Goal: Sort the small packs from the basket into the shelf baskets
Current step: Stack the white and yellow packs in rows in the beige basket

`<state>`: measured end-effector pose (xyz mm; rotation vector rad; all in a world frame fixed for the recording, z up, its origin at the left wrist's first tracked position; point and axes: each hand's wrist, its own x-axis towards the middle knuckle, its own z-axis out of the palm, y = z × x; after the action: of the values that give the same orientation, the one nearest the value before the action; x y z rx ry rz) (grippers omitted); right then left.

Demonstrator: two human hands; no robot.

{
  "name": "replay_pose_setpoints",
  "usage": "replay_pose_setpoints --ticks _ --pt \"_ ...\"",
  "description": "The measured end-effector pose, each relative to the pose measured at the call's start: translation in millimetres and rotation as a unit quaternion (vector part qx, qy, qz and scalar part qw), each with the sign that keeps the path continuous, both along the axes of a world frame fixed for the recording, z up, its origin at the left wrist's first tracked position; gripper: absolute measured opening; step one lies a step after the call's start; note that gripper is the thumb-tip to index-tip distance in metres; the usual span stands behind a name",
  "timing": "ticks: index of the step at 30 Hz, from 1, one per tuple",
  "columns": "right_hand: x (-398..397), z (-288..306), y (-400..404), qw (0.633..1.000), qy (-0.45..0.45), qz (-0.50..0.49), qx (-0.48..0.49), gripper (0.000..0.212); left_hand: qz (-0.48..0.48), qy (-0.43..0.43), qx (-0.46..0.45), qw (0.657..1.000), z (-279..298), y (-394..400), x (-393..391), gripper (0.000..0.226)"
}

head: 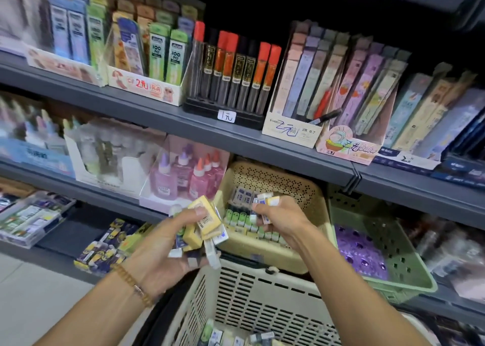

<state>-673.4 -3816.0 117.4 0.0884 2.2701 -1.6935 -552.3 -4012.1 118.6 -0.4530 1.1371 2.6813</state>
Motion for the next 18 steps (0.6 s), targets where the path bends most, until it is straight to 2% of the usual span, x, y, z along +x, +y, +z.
replay_pose_setpoints --ticks 4,6,9,12,15,18 --pt "-40 -23 -22 0.996 -0.048 0.001 0.081 0.011 0.024 -0.02 -0.006 1.0 -3 -14 -13 0.05" --pt "-54 -34 -31 0.991 -0.054 0.004 0.118 0.016 0.029 -0.028 -0.013 0.999 -5 -16 -16 0.045" --pt "-63 -42 -42 0.984 -0.075 0.019 0.162 0.022 0.025 -0.032 -0.022 0.999 -6 -14 -21 0.024" --pt "-64 -43 -40 0.989 -0.107 0.027 0.096 0.029 0.018 -0.027 -0.019 0.999 -6 -12 -24 0.014" --pt "-59 -37 -27 0.99 -0.132 0.032 0.03 0.035 0.02 -0.028 -0.022 0.999 -7 -13 -24 0.019" --pt "-54 -31 -12 0.991 -0.13 0.041 -0.007 0.021 0.02 -0.03 -0.03 0.999 -6 -13 -26 0.025"
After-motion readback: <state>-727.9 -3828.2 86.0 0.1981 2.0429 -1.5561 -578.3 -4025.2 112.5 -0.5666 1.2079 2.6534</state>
